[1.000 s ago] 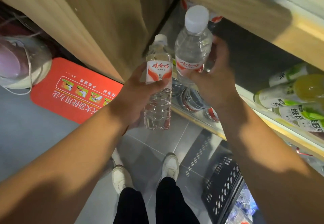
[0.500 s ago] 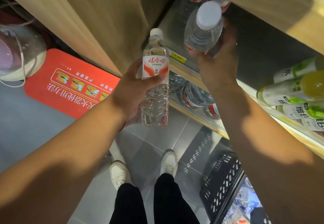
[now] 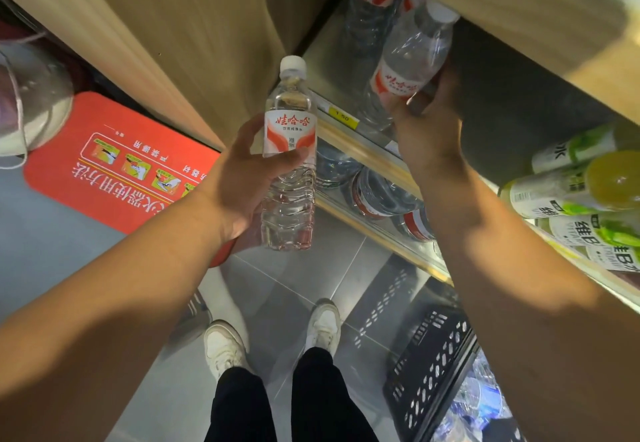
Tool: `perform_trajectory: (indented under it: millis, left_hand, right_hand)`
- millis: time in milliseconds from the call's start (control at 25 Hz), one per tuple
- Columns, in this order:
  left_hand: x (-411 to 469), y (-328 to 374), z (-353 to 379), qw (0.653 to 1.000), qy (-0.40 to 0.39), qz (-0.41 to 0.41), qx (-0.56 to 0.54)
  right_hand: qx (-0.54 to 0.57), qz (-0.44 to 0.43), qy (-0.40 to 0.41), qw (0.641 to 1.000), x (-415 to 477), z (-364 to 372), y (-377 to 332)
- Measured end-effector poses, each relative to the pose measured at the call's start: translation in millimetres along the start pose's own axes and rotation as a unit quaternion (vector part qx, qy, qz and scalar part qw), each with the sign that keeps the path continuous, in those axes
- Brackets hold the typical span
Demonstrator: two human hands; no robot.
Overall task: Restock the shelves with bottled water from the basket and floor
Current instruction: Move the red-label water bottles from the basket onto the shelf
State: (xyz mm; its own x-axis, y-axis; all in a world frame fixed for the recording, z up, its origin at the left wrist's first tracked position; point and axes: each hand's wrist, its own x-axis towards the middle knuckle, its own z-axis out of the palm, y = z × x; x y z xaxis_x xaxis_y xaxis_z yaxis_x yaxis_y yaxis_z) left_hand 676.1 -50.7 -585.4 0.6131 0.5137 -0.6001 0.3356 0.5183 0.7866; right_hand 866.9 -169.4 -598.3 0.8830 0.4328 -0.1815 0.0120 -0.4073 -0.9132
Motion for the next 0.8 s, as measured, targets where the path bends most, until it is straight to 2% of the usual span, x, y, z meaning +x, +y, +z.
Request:
perform_trajectory:
  millis: [400,600,800]
  left_hand:
    - [19,12,16,0.995,0.005,0.092,0.045]
    - [38,30,32,0.986,-0.004,0.132,0.101]
    - [51,44,46,0.983,-0.022,0.167,0.078]
  right_hand:
    - [-0.002,0.019,-0.019,1.000,-3,3,11]
    - [0.016,0.022,-0.016,1.000,-3,1,14]
    - [0.044,0.033,-0.050,0.997,-2,-2,15]
